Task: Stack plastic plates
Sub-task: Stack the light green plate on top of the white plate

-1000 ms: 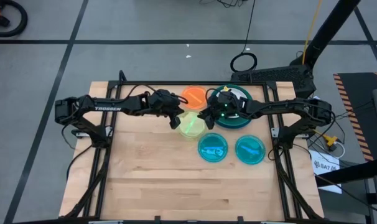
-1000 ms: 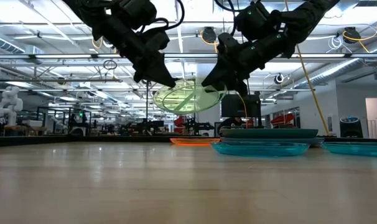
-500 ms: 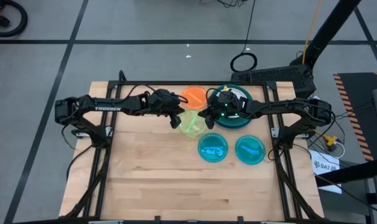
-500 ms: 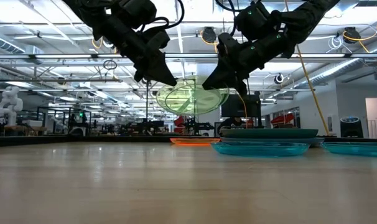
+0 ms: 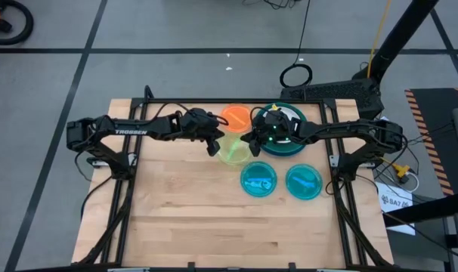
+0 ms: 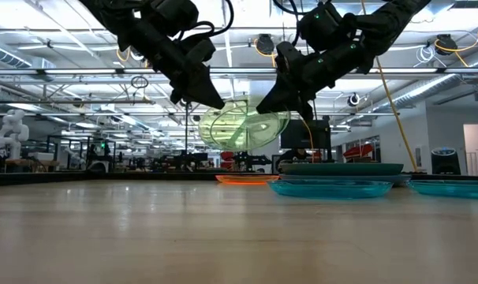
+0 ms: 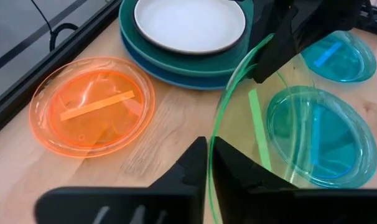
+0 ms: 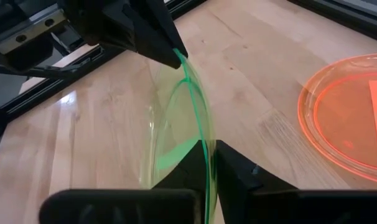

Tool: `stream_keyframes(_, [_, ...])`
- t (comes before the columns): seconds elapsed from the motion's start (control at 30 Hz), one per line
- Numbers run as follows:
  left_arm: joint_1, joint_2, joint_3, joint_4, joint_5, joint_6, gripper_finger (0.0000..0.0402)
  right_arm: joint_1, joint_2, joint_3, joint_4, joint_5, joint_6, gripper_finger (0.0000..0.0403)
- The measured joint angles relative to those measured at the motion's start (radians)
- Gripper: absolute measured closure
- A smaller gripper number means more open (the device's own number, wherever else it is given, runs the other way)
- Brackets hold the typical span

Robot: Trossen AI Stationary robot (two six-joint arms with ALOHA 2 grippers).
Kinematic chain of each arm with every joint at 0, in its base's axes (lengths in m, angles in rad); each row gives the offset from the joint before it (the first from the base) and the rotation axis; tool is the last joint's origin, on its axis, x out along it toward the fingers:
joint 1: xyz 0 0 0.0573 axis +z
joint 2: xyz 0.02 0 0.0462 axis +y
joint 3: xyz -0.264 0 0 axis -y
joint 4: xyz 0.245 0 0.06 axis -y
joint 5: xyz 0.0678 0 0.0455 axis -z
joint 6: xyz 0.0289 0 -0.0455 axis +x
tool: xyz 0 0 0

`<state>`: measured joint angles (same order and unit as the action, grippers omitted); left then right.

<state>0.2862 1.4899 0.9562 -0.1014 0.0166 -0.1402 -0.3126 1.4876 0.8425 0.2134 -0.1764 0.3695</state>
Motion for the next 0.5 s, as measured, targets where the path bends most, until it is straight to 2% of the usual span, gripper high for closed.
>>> stream_keyframes(0.23, [0.000, 0.000, 0.000, 0.004, 0.000, 0.001, 0.0321, 0.000, 0.000, 0.000, 0.001, -0.002, 0.000, 0.0387])
stream_keyframes(0.5, [0.000, 0.000, 0.000, 0.002, 0.000, 0.043, 0.0315, -0.011, 0.000, 0.000, -0.002, -0.008, 0.000, 0.0387])
